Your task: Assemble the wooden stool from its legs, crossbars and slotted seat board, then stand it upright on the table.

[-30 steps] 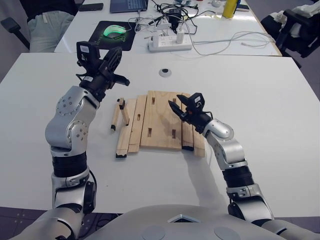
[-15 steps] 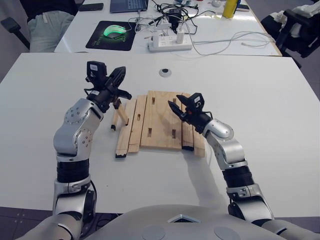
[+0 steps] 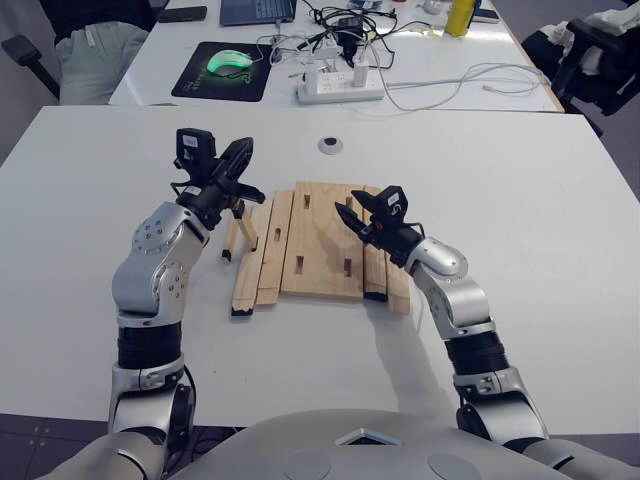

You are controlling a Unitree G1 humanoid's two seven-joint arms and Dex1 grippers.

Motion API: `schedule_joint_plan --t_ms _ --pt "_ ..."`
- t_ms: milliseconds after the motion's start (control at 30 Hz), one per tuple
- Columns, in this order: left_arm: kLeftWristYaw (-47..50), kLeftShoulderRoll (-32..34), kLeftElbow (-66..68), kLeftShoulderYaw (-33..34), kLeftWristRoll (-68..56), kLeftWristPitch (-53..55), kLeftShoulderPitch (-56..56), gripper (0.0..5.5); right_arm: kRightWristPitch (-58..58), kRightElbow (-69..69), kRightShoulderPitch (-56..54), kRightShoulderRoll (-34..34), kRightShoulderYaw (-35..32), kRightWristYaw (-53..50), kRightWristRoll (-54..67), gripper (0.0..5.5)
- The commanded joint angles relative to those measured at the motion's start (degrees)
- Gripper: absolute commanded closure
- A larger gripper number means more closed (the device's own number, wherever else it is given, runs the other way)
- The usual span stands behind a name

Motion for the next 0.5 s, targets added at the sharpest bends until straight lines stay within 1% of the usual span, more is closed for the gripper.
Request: schedule_joint_plan --t_ms 33,500 --pt "0.4 0.0 -1.1 0.6 -0.6 1.4 -1.4 5.47 0.6 -0.6 -0.5 -0.4 0.1 0.2 -0.1 3.36" --pt "2.3 -0.3 -4.2 1.9 -2.9 4.5 -5.2 5.47 0.8 -1.1 -0.3 0.0 0.3 -0.2 -0.2 3.36"
